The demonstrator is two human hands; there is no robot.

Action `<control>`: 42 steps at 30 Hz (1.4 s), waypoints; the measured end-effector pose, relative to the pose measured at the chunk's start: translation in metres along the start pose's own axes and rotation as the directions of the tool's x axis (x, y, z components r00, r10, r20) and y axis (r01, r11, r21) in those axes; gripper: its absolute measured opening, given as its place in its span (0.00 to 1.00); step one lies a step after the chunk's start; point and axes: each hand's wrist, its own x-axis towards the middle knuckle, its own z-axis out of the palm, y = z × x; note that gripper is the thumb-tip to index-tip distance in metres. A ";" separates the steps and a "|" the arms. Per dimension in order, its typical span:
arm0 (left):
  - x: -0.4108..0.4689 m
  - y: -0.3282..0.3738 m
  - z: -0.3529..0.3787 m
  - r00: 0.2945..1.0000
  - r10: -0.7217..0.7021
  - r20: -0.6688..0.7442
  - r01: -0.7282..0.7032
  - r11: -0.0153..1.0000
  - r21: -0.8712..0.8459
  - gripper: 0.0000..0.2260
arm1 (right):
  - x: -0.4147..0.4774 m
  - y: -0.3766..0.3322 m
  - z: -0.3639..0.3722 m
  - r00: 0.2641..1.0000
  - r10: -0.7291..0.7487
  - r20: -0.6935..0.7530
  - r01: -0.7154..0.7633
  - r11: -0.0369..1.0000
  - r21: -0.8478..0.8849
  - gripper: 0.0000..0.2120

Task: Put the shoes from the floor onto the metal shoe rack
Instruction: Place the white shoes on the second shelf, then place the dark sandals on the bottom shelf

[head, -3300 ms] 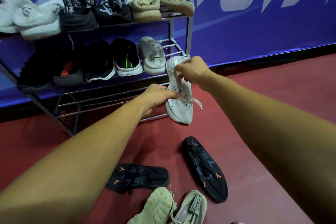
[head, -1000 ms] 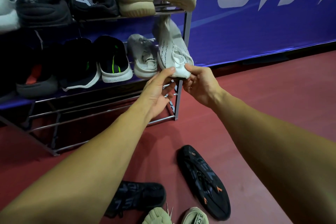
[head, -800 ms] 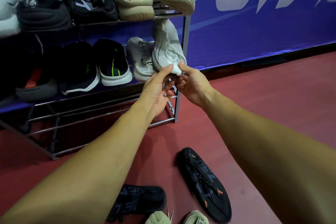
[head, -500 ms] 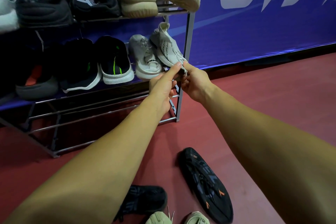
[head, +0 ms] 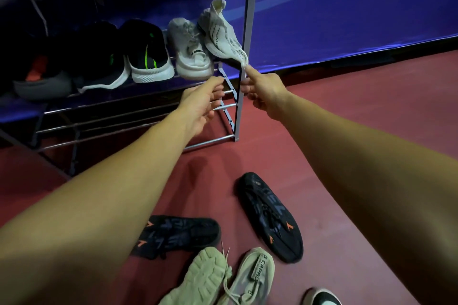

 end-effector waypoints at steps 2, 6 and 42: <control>-0.006 -0.010 -0.009 1.000 -0.007 -0.009 0.007 0.998 0.061 0.12 | -0.007 0.009 -0.005 0.999 -0.010 0.040 0.014 0.996 -0.093 0.15; -0.014 -0.037 -0.021 1.000 -0.028 -0.011 0.030 0.981 0.191 0.11 | -0.023 0.032 -0.015 0.994 0.039 0.099 -0.003 0.940 -0.341 0.12; 0.020 -0.255 0.044 0.790 -0.569 0.227 0.088 0.471 0.878 0.10 | -0.030 0.242 -0.071 0.859 0.482 0.174 0.120 0.139 -0.983 0.13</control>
